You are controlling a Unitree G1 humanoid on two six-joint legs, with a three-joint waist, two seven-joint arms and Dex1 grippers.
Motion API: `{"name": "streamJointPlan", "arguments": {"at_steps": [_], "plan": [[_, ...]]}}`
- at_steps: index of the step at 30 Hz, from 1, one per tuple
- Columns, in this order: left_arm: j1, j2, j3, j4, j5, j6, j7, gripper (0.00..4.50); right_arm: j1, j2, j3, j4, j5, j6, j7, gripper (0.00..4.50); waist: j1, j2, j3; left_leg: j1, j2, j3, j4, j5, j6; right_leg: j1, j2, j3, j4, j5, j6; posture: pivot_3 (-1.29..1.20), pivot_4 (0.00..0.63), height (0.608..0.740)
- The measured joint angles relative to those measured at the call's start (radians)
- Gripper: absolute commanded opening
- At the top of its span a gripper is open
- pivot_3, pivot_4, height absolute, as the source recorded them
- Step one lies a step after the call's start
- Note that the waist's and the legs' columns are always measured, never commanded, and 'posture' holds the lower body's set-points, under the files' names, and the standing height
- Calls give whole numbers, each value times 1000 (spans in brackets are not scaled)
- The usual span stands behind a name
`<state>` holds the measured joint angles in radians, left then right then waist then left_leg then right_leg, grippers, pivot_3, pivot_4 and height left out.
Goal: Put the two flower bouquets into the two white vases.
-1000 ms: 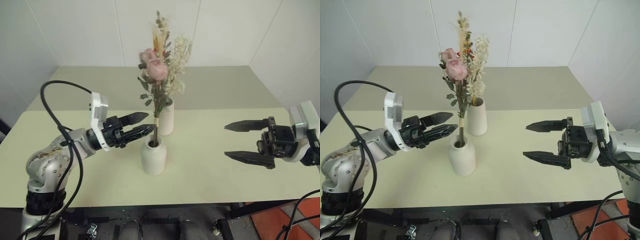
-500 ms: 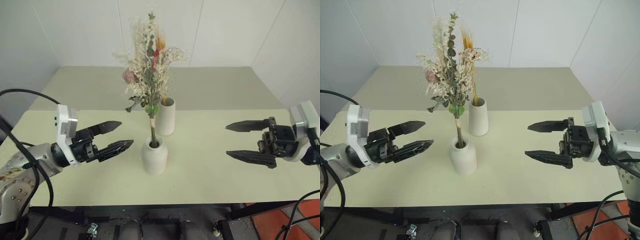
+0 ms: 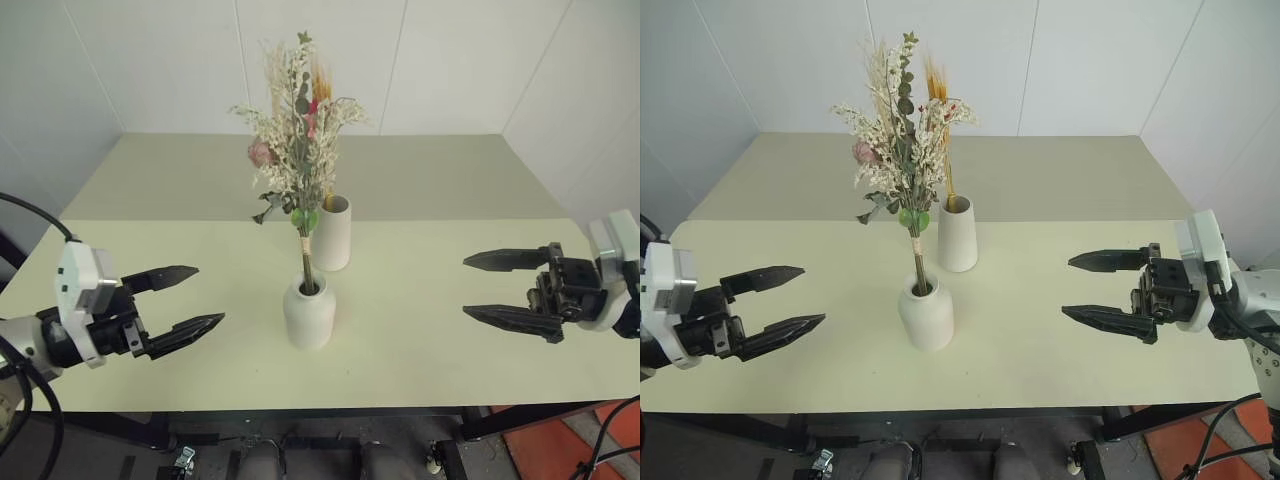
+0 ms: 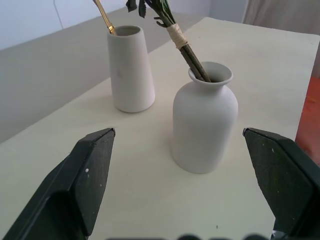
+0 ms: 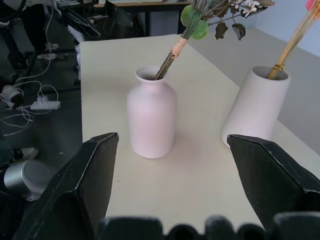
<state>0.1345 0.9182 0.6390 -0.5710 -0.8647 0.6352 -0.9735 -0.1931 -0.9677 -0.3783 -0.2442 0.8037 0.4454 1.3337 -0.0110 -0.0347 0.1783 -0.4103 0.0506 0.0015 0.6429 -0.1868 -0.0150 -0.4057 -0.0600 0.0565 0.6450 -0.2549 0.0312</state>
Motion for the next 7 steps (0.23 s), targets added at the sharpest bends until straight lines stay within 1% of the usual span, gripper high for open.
{"name": "streamJointPlan", "arguments": {"at_steps": [7], "plan": [[-6,14,-3,4,1,-6,-27,4472,20,0,-12,0,-2,0,-10,4164,-3,0,0,0,0,1,0,0,0,0,0,1,0,0,0,0,150,740]]}}
